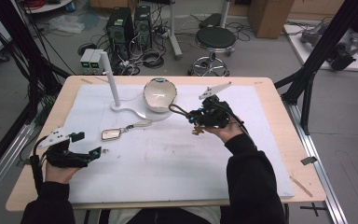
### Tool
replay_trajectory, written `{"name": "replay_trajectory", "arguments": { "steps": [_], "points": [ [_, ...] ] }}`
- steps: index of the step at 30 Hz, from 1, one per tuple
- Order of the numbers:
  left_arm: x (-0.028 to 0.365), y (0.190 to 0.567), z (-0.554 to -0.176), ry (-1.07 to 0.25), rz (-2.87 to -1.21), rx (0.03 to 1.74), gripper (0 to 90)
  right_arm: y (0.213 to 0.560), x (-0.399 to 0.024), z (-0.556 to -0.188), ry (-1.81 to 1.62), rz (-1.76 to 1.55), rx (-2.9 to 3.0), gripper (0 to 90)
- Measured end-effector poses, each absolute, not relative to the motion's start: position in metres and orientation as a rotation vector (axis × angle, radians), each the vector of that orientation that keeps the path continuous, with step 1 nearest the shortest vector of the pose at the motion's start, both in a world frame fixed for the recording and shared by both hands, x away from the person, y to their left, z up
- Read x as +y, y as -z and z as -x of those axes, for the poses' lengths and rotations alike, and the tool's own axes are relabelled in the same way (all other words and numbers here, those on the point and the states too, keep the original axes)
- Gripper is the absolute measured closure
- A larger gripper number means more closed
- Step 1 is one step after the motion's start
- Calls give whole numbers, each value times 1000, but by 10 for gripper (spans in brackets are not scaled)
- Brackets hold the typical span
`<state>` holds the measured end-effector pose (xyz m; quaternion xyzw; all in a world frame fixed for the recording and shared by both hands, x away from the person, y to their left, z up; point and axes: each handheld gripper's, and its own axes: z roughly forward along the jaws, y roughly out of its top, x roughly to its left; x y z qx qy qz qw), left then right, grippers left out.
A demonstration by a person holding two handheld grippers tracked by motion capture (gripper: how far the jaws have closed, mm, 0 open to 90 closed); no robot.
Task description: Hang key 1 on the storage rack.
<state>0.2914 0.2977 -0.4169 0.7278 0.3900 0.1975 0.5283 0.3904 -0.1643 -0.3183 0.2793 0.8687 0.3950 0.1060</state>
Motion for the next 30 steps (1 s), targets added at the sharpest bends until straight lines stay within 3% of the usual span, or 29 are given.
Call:
{"name": "replay_trajectory", "arguments": {
  "steps": [30],
  "points": [
    [302,417,-291,-449,-1707,924,17,263,-50,-449,-1207,-698,2638,753]
  ]
}}
